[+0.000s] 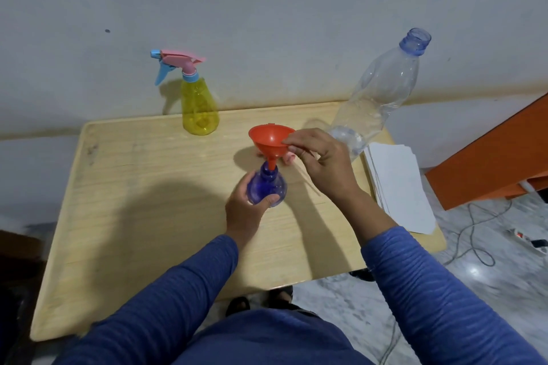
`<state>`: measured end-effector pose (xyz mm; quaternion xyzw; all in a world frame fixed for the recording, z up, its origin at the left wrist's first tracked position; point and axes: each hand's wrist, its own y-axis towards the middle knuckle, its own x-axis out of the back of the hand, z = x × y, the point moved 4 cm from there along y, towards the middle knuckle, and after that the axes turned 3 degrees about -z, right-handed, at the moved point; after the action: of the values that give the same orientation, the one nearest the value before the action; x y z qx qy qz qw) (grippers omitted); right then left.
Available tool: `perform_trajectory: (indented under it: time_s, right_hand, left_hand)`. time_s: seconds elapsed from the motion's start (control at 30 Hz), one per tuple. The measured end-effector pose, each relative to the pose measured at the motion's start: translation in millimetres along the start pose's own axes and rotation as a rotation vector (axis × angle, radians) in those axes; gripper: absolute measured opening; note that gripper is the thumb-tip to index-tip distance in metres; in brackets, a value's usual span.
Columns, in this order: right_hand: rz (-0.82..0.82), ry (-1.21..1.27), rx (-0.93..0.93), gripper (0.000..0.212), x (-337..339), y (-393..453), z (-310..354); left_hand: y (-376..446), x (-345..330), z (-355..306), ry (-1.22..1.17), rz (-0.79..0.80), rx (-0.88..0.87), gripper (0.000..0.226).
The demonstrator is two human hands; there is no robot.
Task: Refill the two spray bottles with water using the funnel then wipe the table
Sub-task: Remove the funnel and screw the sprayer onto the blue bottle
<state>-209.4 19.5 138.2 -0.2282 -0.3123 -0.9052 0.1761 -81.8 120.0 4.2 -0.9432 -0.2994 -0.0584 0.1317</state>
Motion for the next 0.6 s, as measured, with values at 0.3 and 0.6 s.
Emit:
perform_trajectory:
  time_s: [0.3,0.6]
  right_hand:
    - [0.100,0.224,-0.350,0.016,-29.9,52.4,-34.9]
    - [0.460,0.176,-0.396,0.016,-87.4,52.2,-74.2]
  left_hand:
    - [-1.6,-3.1,-0.5,0.032,-0.016,0.021,0.074]
    - [-6.4,-5.2,1.8,-0.054,-0.084,0.052,0.062]
